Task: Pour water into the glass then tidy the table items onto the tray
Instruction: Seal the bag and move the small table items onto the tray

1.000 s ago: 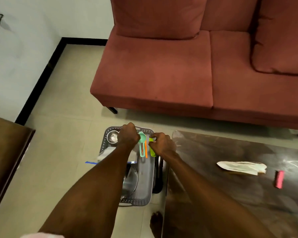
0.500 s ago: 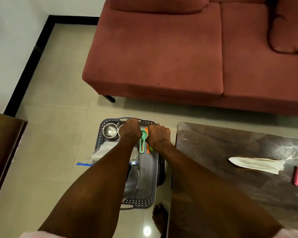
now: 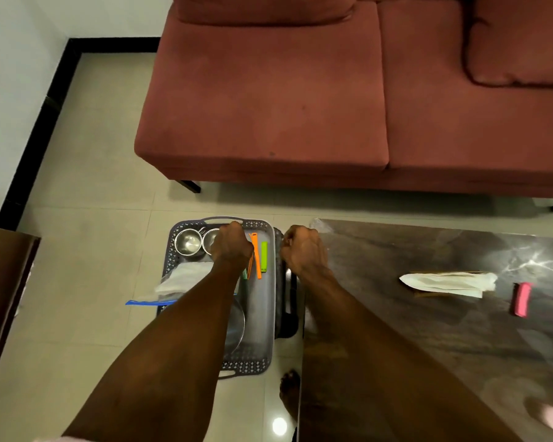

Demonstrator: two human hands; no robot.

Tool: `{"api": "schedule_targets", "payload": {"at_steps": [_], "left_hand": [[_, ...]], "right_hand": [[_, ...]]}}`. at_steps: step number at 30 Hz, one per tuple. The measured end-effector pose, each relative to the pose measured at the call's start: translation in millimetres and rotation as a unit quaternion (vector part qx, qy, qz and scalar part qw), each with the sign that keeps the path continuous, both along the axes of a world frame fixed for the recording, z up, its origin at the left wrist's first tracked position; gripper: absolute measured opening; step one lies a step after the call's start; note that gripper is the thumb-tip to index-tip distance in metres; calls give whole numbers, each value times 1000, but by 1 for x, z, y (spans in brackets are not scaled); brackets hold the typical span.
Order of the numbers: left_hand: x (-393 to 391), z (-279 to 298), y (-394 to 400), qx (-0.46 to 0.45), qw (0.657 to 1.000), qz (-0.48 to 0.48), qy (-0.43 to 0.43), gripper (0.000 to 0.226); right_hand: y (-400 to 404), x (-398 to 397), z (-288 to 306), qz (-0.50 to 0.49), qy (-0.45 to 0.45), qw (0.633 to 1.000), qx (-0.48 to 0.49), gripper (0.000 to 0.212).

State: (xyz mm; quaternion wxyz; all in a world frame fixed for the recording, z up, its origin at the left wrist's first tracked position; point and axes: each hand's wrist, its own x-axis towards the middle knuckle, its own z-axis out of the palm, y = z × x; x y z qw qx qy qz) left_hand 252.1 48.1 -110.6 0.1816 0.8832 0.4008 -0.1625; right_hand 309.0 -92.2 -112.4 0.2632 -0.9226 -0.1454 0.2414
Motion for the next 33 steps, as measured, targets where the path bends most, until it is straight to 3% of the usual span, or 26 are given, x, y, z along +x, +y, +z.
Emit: {"api": "schedule_targets", "payload": {"at_steps": [6,10,14,24,33], "left_hand": [[6,24,-74,-53,998,-1,-43,29],[22,36,-148,-82,994,-16,-68,19],[43,44,-230,-111,990,-36,-79,20],[95,43,-404,-160,972,-133,-106,21],[143,-1,-517,-166,967,-184,-65,27]], "right_hand": [[-105,9,36,-103,30,994,7,9],[-177,21,56,-160,31,987,15,7],[-252,37,64,-208,28,978,12,18],[-445,81,56,-320,22,947,-7,30],[-592,97,19,-367,55,928,-30,25]]}}
